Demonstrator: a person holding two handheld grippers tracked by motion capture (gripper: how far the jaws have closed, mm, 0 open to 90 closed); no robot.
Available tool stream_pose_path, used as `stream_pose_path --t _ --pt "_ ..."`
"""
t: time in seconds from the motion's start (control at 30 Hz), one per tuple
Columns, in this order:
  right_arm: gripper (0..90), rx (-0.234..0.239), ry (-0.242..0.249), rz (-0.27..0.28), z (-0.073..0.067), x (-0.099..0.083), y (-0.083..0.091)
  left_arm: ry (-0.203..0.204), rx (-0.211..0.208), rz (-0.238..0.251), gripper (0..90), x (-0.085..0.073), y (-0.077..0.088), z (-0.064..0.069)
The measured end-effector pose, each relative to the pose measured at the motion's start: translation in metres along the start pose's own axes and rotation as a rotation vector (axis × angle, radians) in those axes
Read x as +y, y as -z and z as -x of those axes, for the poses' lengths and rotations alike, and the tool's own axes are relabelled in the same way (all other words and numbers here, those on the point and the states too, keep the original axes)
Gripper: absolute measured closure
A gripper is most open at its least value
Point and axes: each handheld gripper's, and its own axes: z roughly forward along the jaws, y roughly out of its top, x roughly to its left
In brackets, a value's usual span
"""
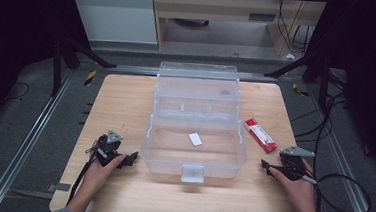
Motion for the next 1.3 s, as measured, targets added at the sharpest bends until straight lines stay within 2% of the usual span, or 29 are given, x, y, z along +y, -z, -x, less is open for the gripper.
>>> stream_pose_path --t 0.07,0.17,0.4,0.5,0.73,0.8,0.97,1.0,1.13,1.3 --pt "19.1 -0.005 -0.011 0.022 0.003 0.004 0.002 0.0 0.001 0.0 0.0 0.0 0.0 0.0" --pt "23.3 -0.003 -0.02 0.022 0.007 0.017 0.003 0.001 0.001 0.0 0.0 0.0 0.0 0.0" --pt "26.1 -0.02 0.029 -0.046 0.011 0.045 -0.012 0.002 0.002 0.0 0.0 0.0 0.0 0.0" --pt "25.4 -0.036 0.033 -0.078 0.015 0.056 -0.018 0.003 0.003 0.0 0.0 0.0 0.0 0.0" --pt "26.6 -0.022 0.065 -0.14 0.02 0.075 -0.034 0.003 0.004 0.0 0.0 0.0 0.0 0.0" --pt "29.6 -0.011 0.064 -0.149 0.021 0.077 -0.04 0.003 0.004 0.0 0.0 0.0 0.0 0.0" --pt "32.0 -0.019 0.077 -0.18 0.021 0.077 -0.049 0.003 0.004 -0.001 0.0 0.0 0.0 0.0" --pt "37.5 -0.019 0.076 -0.19 0.022 0.077 -0.05 0.003 0.004 0.0 0.0 0.0 0.0 0.0" --pt "49.2 0.007 0.084 -0.203 0.022 0.076 -0.049 0.003 0.004 0.0 0.0 0.0 0.0 0.0" --pt "50.5 0.009 0.097 -0.203 0.022 0.071 -0.041 0.003 0.004 0.0 0.0 0.0 0.0 0.0"
